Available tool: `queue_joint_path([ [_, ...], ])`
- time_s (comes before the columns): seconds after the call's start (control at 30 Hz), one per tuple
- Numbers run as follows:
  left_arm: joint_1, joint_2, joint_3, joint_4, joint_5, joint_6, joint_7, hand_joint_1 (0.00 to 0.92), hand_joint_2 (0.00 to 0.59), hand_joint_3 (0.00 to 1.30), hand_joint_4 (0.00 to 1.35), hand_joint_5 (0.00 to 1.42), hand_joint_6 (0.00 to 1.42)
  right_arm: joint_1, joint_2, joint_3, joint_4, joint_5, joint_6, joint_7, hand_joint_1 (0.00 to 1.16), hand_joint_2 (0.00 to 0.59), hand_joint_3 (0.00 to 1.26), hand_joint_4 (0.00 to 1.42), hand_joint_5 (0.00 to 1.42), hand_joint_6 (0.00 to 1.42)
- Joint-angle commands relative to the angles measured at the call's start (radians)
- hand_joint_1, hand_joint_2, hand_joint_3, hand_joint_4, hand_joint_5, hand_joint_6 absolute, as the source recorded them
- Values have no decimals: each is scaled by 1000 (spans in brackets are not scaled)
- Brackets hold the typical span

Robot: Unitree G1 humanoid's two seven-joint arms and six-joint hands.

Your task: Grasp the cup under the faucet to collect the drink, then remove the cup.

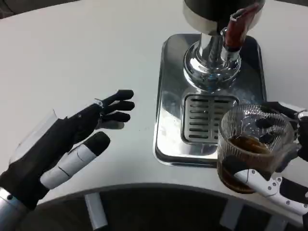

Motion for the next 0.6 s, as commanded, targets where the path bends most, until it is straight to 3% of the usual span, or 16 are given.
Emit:
queue_joint_path([
  [0.03,56,19,-8,-51,44,-51,-5,0,102,188,191,243,253,33,15,47,-88,-3,-63,8,979,114,797,894,1091,1072],
  [0.33,108,85,8,-124,157,-50,-3,0,104,142,82,132,183,67,28,136,-133,-23,-67,32,979,114,800,894,1095,1076],
  [0.6,129,159,24,-217,230,-4,-18,0,103,65,0,4,107,54,32,171,-147,-24,-56,50,983,115,811,909,1096,1091],
])
